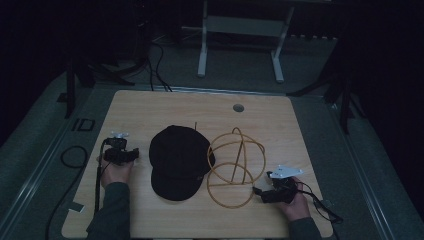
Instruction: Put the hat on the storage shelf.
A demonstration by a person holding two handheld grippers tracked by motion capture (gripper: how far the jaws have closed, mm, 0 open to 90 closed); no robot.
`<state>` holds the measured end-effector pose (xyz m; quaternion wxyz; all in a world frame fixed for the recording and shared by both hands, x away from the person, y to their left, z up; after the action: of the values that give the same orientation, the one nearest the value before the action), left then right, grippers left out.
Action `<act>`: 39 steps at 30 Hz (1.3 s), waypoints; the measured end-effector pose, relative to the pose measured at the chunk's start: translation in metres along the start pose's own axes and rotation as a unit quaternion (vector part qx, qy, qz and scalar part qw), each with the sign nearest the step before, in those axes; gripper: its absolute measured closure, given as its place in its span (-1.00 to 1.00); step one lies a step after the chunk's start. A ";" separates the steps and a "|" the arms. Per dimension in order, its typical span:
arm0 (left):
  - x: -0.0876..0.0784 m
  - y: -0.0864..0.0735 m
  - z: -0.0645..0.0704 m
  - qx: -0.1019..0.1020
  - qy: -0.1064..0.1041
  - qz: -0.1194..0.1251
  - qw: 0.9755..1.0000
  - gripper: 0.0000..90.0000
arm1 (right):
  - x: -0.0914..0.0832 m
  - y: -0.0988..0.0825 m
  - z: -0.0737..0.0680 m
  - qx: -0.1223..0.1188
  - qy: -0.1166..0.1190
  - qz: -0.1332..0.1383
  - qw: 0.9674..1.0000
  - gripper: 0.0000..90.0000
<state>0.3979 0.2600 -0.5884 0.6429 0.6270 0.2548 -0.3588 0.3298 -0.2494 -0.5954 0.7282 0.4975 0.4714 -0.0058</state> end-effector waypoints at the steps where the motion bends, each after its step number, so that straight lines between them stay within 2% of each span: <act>1: -0.001 0.000 0.000 -0.002 -0.006 -0.001 1.000 0.15 | 0.000 0.000 0.000 0.000 0.000 0.000 1.000 -0.69; 2: -0.002 0.000 -0.001 -0.002 -0.011 -0.004 1.000 0.17 | 0.000 0.000 0.000 0.000 0.000 0.000 1.000 -0.68; 11: -0.016 -0.002 -0.002 0.010 -0.018 0.004 1.000 0.12 | 0.000 0.000 0.000 0.000 0.000 0.000 1.000 -0.69; 17: -0.026 0.003 0.009 0.034 -0.039 -0.002 0.999 0.09 | 0.000 0.000 0.000 0.000 0.000 0.000 1.000 -0.68; 22: -0.040 0.011 0.020 0.047 -0.055 0.001 0.997 0.11 | 0.000 0.000 0.000 0.000 0.000 0.000 1.000 -0.68; 26: -0.051 0.017 0.028 0.057 -0.064 0.009 0.996 0.11 | 0.000 0.000 0.000 0.000 0.000 0.000 1.000 -0.69; 33: -0.058 0.020 0.041 0.082 -0.076 0.001 0.994 0.07 | 0.000 0.000 -0.001 0.002 0.000 0.000 1.000 -0.68; 36: -0.060 0.019 0.043 0.092 -0.080 -0.009 0.992 0.19 | 0.000 0.000 -0.001 0.002 0.000 0.000 1.000 -0.69; 39: -0.062 0.018 0.044 0.093 -0.087 -0.011 0.992 0.24 | 0.000 0.000 -0.001 0.002 0.000 0.000 1.000 -0.69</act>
<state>0.3684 0.2244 -0.5252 0.5973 0.6477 0.1706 -0.4410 0.3295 -0.2490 -0.5955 0.7272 0.4992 0.4712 -0.0063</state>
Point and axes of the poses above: each handheld gripper's, and its own axes: x roughly forward along the jaws, y roughly out of its top, z roughly to its right, the point moved 5 cm from there along x, roughly forward along the jaws, and after that the axes turned 5 degrees about -y, right-handed, at the moved point
